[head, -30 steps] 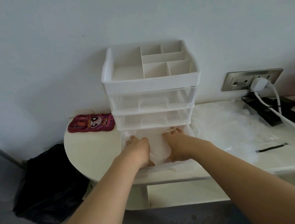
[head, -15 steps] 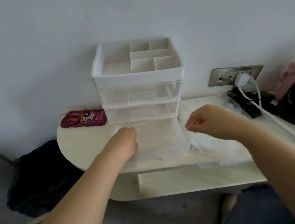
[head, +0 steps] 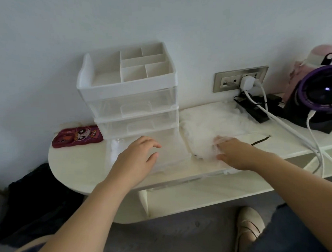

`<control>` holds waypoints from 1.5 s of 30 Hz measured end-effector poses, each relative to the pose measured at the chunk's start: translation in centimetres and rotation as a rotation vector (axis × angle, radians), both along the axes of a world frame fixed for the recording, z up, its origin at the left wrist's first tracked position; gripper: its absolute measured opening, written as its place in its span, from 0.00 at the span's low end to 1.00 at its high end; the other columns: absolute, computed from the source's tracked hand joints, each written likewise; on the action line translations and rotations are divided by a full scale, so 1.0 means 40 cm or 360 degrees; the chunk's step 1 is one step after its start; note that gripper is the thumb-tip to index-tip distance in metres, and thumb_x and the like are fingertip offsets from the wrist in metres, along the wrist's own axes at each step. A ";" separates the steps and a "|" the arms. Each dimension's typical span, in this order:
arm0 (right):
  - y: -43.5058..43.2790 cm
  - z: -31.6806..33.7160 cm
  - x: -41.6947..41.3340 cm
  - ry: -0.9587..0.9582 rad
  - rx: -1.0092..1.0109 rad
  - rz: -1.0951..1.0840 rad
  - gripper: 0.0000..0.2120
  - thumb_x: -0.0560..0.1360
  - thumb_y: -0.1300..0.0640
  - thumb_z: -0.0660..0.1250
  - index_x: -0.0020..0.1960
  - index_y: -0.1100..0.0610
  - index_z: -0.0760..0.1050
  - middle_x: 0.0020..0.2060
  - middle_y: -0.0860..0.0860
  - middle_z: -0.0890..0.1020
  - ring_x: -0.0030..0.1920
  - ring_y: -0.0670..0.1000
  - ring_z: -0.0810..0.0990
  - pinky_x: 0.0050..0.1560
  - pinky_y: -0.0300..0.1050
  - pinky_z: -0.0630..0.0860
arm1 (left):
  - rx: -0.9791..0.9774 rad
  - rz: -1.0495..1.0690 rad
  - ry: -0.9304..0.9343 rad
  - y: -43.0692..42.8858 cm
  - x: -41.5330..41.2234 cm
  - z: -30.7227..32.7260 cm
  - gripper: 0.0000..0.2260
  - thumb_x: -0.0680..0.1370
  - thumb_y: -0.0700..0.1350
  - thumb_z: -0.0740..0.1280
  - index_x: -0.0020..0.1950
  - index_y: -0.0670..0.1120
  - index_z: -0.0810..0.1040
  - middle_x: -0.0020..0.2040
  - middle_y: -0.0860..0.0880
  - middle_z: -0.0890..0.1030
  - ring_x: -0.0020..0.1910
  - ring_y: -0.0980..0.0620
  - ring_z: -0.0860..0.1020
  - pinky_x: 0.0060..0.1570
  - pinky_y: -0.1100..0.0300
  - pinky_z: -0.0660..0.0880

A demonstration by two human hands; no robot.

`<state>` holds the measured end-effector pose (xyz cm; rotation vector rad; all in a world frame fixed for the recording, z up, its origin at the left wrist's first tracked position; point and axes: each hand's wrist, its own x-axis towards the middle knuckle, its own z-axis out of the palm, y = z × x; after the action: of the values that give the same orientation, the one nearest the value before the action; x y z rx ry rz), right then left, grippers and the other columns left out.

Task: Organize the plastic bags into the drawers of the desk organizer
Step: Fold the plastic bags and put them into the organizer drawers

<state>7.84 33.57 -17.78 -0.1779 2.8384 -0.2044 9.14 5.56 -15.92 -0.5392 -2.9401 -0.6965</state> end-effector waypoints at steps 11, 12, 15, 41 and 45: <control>-0.007 0.004 0.007 0.0399 0.0118 -0.0097 0.13 0.79 0.52 0.59 0.53 0.52 0.81 0.49 0.51 0.82 0.49 0.54 0.80 0.47 0.45 0.76 | 0.0031 -0.0042 0.0025 -0.006 -0.006 -0.003 0.11 0.80 0.47 0.61 0.61 0.55 0.75 0.59 0.65 0.70 0.59 0.64 0.70 0.55 0.64 0.68; -0.005 0.013 0.011 0.0379 0.0071 -0.0096 0.13 0.79 0.52 0.59 0.52 0.53 0.81 0.48 0.51 0.83 0.48 0.54 0.80 0.48 0.46 0.77 | 0.0033 -0.0044 0.0034 -0.008 -0.004 0.000 0.11 0.80 0.47 0.61 0.61 0.55 0.75 0.59 0.65 0.69 0.59 0.64 0.70 0.55 0.64 0.68; 0.004 0.062 0.030 0.0357 -0.0143 -0.0131 0.14 0.78 0.48 0.61 0.46 0.55 0.83 0.39 0.49 0.83 0.41 0.49 0.79 0.42 0.42 0.76 | 0.0048 -0.0053 0.0090 -0.007 0.000 0.013 0.11 0.80 0.47 0.61 0.60 0.55 0.76 0.57 0.66 0.69 0.58 0.64 0.70 0.54 0.67 0.66; -0.302 0.165 -0.008 0.0486 -0.1355 -0.0039 0.29 0.65 0.44 0.74 0.62 0.45 0.67 0.60 0.41 0.72 0.60 0.43 0.70 0.60 0.39 0.69 | 0.2183 -0.0137 -0.1424 -0.112 0.005 0.132 0.17 0.73 0.48 0.66 0.61 0.46 0.80 0.59 0.40 0.80 0.56 0.41 0.80 0.54 0.42 0.76; -0.268 0.181 -0.046 -0.0249 -0.1650 0.0154 0.31 0.63 0.45 0.77 0.63 0.47 0.73 0.47 0.48 0.81 0.50 0.45 0.81 0.54 0.39 0.74 | 0.2120 -0.0288 -0.1537 -0.163 -0.008 0.133 0.17 0.74 0.47 0.64 0.60 0.44 0.80 0.58 0.40 0.80 0.56 0.39 0.79 0.53 0.42 0.76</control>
<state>5.99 22.85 -10.55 -0.4684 2.2798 -1.5517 8.84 -0.95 -10.60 -0.3028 -2.0258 -3.1446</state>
